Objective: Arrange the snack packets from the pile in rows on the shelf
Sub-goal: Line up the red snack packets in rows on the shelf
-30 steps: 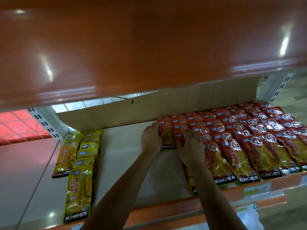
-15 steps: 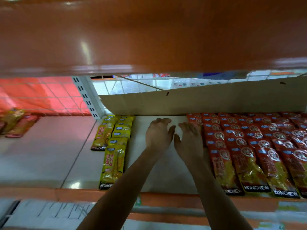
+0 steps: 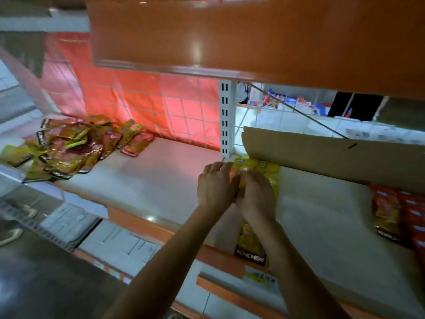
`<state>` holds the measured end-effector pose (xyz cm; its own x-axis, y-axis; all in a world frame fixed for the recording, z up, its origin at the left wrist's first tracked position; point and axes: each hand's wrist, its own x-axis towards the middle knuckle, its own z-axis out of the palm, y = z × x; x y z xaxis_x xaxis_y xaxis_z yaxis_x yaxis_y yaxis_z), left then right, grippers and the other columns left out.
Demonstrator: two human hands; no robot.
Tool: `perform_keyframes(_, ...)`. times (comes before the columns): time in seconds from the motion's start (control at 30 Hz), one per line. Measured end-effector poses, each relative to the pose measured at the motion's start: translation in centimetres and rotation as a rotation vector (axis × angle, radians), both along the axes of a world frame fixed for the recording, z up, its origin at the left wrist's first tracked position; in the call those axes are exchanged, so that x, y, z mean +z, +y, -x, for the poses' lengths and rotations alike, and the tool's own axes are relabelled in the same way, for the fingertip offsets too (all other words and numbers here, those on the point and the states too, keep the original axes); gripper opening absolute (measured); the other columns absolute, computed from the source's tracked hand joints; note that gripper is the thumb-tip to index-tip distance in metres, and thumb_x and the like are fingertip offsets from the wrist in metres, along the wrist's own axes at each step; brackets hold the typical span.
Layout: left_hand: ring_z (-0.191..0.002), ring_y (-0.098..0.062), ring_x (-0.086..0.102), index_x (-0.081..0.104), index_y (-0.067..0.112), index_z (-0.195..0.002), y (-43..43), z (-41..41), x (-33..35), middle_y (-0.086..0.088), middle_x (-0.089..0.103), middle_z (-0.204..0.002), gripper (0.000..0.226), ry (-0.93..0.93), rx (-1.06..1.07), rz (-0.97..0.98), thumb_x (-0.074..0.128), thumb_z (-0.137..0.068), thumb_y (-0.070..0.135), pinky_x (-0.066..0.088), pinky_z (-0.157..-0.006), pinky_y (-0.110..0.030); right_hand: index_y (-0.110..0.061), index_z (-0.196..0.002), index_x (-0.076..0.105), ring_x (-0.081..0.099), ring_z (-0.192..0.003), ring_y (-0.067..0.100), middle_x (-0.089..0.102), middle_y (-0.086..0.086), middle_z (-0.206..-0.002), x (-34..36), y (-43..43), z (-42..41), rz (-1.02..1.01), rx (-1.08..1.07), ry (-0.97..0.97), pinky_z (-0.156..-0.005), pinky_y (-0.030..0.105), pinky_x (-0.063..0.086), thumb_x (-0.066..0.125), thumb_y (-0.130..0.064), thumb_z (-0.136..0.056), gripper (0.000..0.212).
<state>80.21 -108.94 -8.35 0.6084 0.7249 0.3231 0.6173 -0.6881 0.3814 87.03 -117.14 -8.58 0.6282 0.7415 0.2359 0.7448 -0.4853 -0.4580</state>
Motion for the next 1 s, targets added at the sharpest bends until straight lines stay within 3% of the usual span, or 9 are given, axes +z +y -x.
perform_keyframes(0.2,-0.128,-0.024,0.045,0.047,0.024,-0.137,8.3,4.6,-0.8,-0.001,0.052,-0.139,0.047,0.066,0.102,0.007,0.044,-0.097,0.047,0.041,-0.102,-0.037,-0.008,-0.131,0.052,0.043,-0.129,0.027,0.052,0.011,-0.135,-0.5,8.5,4.6,-0.03,0.054,0.004,-0.108,0.032,0.026,0.059,-0.015,-0.086,0.046)
perform_keyframes(0.4,-0.13,-0.025,0.044,0.042,0.018,-0.14,15.6,8.3,-1.4,-0.005,0.048,-0.142,0.053,0.113,0.154,0.05,0.042,-0.097,0.048,0.042,-0.102,-0.038,-0.013,-0.137,0.047,0.034,-0.138,0.022,0.044,0.004,-0.146,-1.5,15.9,8.2,-0.002,0.078,-0.008,-0.118,0.033,0.021,0.057,-0.022,-0.093,0.046)
perform_keyframes(0.63,-0.127,-0.03,0.042,0.04,0.011,-0.136,23.7,11.7,-1.8,-0.01,0.047,-0.14,0.051,0.147,0.237,0.131,0.043,-0.097,0.044,0.041,-0.096,-0.041,-0.009,-0.123,0.057,0.051,-0.118,0.028,0.059,0.01,-0.126,-2.2,23.6,11.7,0.026,0.158,-0.042,-0.104,0.034,0.036,0.061,-0.016,-0.087,0.038)
perform_keyframes(0.77,-0.127,-0.032,0.04,0.044,0.007,-0.131,28.2,12.9,-1.6,-0.013,0.048,-0.136,0.04,0.101,0.276,0.16,0.046,-0.095,0.024,0.038,-0.097,-0.042,-0.011,-0.129,0.052,0.047,-0.122,0.028,0.054,0.009,-0.131,-2.5,27.7,12.8,0.09,0.199,-0.042,-0.104,0.033,0.031,0.055,-0.02,-0.088,0.042)
perform_keyframes(1.0,-0.117,-0.036,0.047,0.048,0.004,-0.125,35.5,13.8,-1.2,-0.016,0.055,-0.126,0.034,0.12,0.269,0.073,0.041,-0.095,0.02,0.031,-0.095,-0.041,-0.018,-0.136,0.046,0.045,-0.124,0.032,0.047,0.008,-0.139,-2.2,33.7,13.9,0.052,0.254,-0.015,-0.101,0.036,0.033,0.051,-0.016,-0.087,0.049)
